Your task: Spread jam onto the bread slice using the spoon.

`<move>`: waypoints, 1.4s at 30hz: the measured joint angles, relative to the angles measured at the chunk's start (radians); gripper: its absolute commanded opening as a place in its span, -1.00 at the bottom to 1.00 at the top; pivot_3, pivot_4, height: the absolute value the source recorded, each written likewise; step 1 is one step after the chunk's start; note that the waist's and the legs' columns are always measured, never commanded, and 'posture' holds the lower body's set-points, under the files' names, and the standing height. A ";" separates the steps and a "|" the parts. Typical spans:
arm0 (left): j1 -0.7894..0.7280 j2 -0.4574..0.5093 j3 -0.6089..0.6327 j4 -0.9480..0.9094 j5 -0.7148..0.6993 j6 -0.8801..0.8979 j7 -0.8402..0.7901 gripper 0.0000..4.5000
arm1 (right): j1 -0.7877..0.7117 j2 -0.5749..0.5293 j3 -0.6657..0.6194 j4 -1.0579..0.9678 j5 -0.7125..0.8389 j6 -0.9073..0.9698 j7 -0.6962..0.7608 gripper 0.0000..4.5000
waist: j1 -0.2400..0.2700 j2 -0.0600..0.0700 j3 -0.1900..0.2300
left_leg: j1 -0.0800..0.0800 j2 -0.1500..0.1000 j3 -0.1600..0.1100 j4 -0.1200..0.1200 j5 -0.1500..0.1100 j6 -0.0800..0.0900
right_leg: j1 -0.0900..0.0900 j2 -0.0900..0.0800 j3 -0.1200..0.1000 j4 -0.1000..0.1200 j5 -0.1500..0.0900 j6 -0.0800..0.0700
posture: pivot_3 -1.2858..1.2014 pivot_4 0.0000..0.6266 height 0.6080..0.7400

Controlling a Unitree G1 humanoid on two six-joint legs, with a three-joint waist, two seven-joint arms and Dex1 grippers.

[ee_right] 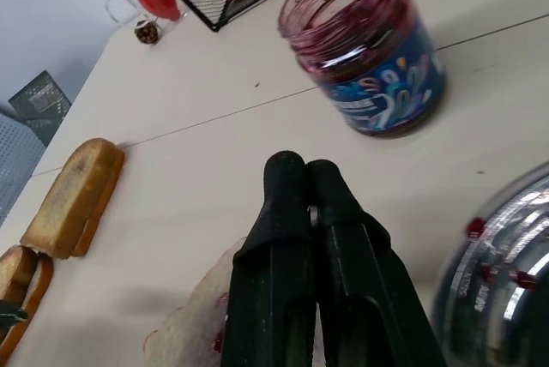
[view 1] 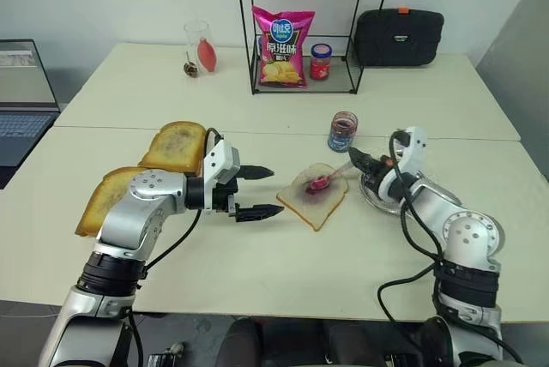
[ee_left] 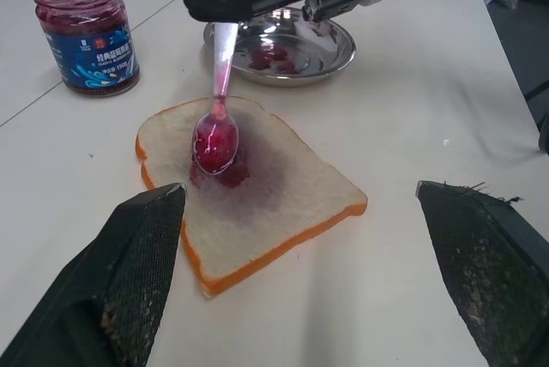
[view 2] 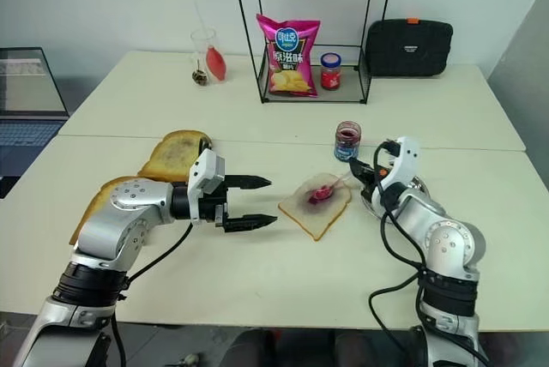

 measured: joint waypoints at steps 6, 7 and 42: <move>-0.025 -0.006 -0.014 0.022 0.005 -0.005 -0.004 1.00 | -0.008 -0.002 -0.056 -0.001 0.049 0.011 -0.049 -0.97 | -0.001 0.000 0.000 | 0.000 0.000 0.000 0.001 0.000 0.000 | 0.000 0.000 0.000 0.000 0.000 0.000 | 0.03 -0.52 1.00; -0.029 -0.006 -0.018 0.025 0.005 -0.006 -0.005 1.00 | -0.016 0.004 -0.064 -0.006 0.066 0.019 -0.067 -0.97 | -0.002 0.000 0.000 | 0.000 0.000 0.000 0.000 0.000 0.000 | 0.000 0.000 0.000 0.000 0.000 0.000 | 0.03 -0.52 1.00; -0.571 -0.395 -0.270 0.678 0.261 -0.402 -0.254 1.00 | 0.502 -0.302 -0.253 -0.362 0.653 -0.376 -0.415 -0.97 | -0.015 0.000 0.000 | 0.001 -0.004 -0.003 -0.001 0.006 0.010 | 0.003 0.001 0.002 0.000 -0.002 0.005 | 0.03 -0.52 1.00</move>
